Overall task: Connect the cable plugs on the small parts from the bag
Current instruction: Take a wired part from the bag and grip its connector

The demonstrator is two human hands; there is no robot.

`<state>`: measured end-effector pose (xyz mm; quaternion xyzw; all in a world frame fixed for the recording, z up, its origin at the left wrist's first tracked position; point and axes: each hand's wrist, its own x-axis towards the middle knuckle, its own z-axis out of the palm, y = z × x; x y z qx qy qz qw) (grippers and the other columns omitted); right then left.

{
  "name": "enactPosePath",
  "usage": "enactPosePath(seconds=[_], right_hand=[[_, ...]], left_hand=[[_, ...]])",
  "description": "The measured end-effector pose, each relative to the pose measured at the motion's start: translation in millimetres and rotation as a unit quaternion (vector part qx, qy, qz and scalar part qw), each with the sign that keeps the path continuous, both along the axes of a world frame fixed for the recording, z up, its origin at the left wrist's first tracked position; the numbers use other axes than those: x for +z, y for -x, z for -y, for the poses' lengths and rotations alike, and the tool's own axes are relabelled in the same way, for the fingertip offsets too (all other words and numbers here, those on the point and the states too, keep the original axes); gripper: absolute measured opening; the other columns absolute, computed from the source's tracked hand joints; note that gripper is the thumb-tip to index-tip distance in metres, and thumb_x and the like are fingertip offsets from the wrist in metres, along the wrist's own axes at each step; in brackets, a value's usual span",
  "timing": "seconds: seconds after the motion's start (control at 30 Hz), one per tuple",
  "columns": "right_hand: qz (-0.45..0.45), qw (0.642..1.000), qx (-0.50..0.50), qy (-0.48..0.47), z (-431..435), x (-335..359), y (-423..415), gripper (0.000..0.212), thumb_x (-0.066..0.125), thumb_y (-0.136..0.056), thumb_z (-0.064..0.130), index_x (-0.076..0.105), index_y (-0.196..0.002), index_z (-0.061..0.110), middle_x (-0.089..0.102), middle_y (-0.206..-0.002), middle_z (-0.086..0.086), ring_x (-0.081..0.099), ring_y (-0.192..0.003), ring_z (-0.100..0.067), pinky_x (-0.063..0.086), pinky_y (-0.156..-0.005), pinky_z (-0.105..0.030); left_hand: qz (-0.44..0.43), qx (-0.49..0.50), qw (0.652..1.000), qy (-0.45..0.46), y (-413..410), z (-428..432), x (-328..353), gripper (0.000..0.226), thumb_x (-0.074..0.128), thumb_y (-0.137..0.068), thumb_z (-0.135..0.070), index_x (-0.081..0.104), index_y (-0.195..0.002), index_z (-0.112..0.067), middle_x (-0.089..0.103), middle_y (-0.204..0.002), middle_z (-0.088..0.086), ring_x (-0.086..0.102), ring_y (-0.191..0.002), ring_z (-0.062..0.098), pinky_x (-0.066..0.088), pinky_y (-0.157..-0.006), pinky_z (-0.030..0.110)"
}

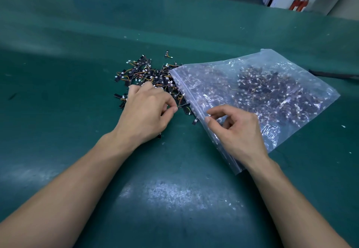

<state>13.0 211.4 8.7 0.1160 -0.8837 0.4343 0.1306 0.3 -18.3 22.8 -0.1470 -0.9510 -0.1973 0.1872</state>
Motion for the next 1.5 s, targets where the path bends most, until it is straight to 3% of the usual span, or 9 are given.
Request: enactPosePath(seconds=[0.2, 0.33, 0.43, 0.53, 0.7, 0.87, 1.03, 1.3, 1.5], right_hand=[[-0.028, 0.997, 0.065, -0.004, 3.5, 0.9, -2.2, 0.017, 0.080, -0.084, 0.029, 0.074, -0.100, 0.029, 0.071, -0.084, 0.022, 0.047, -0.046, -0.008, 0.037, -0.052, -0.010], [-0.054, 0.996, 0.072, 0.000, 2.5, 0.4, -2.0, 0.007, 0.079, -0.086, 0.019, 0.076, -0.088, 0.026, 0.059, -0.067, 0.033, 0.042, -0.047, -0.005, 0.031, -0.051, -0.008], [-0.067, 0.995, 0.076, 0.002, 1.3, 0.3, -0.6, 0.010, 0.077, -0.087, 0.013, 0.075, -0.084, 0.022, 0.056, -0.064, 0.031, 0.041, -0.046, -0.006, 0.030, -0.052, -0.008], [-0.097, 0.992, 0.077, 0.000, 2.5, 1.7, -0.7, 0.008, 0.073, -0.088, 0.013, 0.073, -0.085, 0.020, 0.058, -0.069, 0.022, 0.045, -0.050, -0.010, 0.034, -0.055, -0.012], [-0.113, 0.990, 0.079, 0.027, 2.8, 1.2, -2.2, 0.008, 0.073, -0.089, 0.017, 0.073, -0.087, 0.024, 0.063, -0.077, 0.016, 0.048, -0.050, -0.015, 0.035, -0.054, -0.013], [-0.118, 0.989, 0.086, 0.035, 3.1, 1.9, -2.0, 0.003, 0.077, -0.086, 0.025, 0.075, -0.087, 0.022, 0.070, -0.078, 0.013, 0.051, -0.051, -0.013, 0.036, -0.055, -0.011], [-0.127, 0.988, 0.076, 0.031, 3.3, 2.0, -1.1, 0.005, 0.077, -0.087, 0.020, 0.075, -0.082, 0.021, 0.066, -0.076, 0.025, 0.051, -0.052, -0.009, 0.036, -0.055, -0.009], [-0.122, 0.988, 0.080, 0.045, 5.2, 0.8, -1.9, 0.005, 0.079, -0.086, 0.023, 0.076, -0.089, 0.020, 0.069, -0.078, 0.017, 0.051, -0.050, -0.011, 0.036, -0.055, -0.009], [-0.125, 0.989, 0.079, 0.020, 4.6, -0.7, -1.0, 0.004, 0.077, -0.087, 0.019, 0.075, -0.084, 0.018, 0.067, -0.073, 0.014, 0.050, -0.053, -0.006, 0.035, -0.056, -0.009]], left_hand=[[-0.069, -0.092, 0.993, 0.025, -8.1, -10.3, 2.7, 0.009, 0.066, -0.093, -0.031, 0.068, -0.087, -0.025, 0.039, -0.076, -0.018, 0.045, -0.083, 0.017, 0.023, -0.081, 0.032], [-0.095, -0.121, 0.988, 0.024, -8.8, -12.5, 2.2, 0.015, 0.060, -0.094, -0.037, 0.069, -0.089, -0.025, 0.045, -0.078, -0.017, 0.044, -0.084, 0.017, 0.024, -0.080, 0.031], [-0.099, -0.140, 0.985, 0.010, -8.0, -11.2, 0.8, 0.014, 0.063, -0.093, -0.040, 0.069, -0.092, -0.027, 0.051, -0.080, -0.015, 0.042, -0.086, 0.015, 0.021, -0.080, 0.029], [-0.088, -0.147, 0.985, -0.020, -8.7, -11.9, -0.5, 0.019, 0.066, -0.090, -0.044, 0.069, -0.096, -0.027, 0.056, -0.088, -0.014, 0.043, -0.090, 0.015, 0.028, -0.080, 0.032], [-0.102, -0.151, 0.981, -0.062, -8.3, -11.5, -2.2, 0.014, 0.069, -0.092, -0.037, 0.070, -0.086, -0.024, 0.065, -0.088, -0.013, 0.049, -0.088, 0.020, 0.039, -0.078, 0.041], [-0.118, -0.155, 0.980, -0.046, -8.0, -12.1, -2.2, 0.014, 0.065, -0.095, -0.035, 0.069, -0.087, -0.024, 0.064, -0.088, -0.012, 0.051, -0.088, 0.021, 0.034, -0.079, 0.035], [-0.109, -0.154, 0.980, -0.062, -8.8, -12.5, -1.6, 0.015, 0.067, -0.092, -0.039, 0.070, -0.090, -0.024, 0.064, -0.091, -0.012, 0.052, -0.091, 0.020, 0.033, -0.080, 0.031], [-0.098, -0.169, 0.978, -0.067, -6.7, -11.0, -5.5, 0.013, 0.065, -0.094, -0.034, 0.069, -0.087, -0.024, 0.065, -0.088, -0.011, 0.052, -0.087, 0.023, 0.041, -0.077, 0.043], [-0.085, -0.173, 0.978, -0.084, -6.4, -9.6, -6.9, 0.014, 0.070, -0.091, -0.038, 0.070, -0.092, -0.024, 0.065, -0.090, -0.012, 0.051, -0.090, 0.021, 0.044, -0.078, 0.048]])
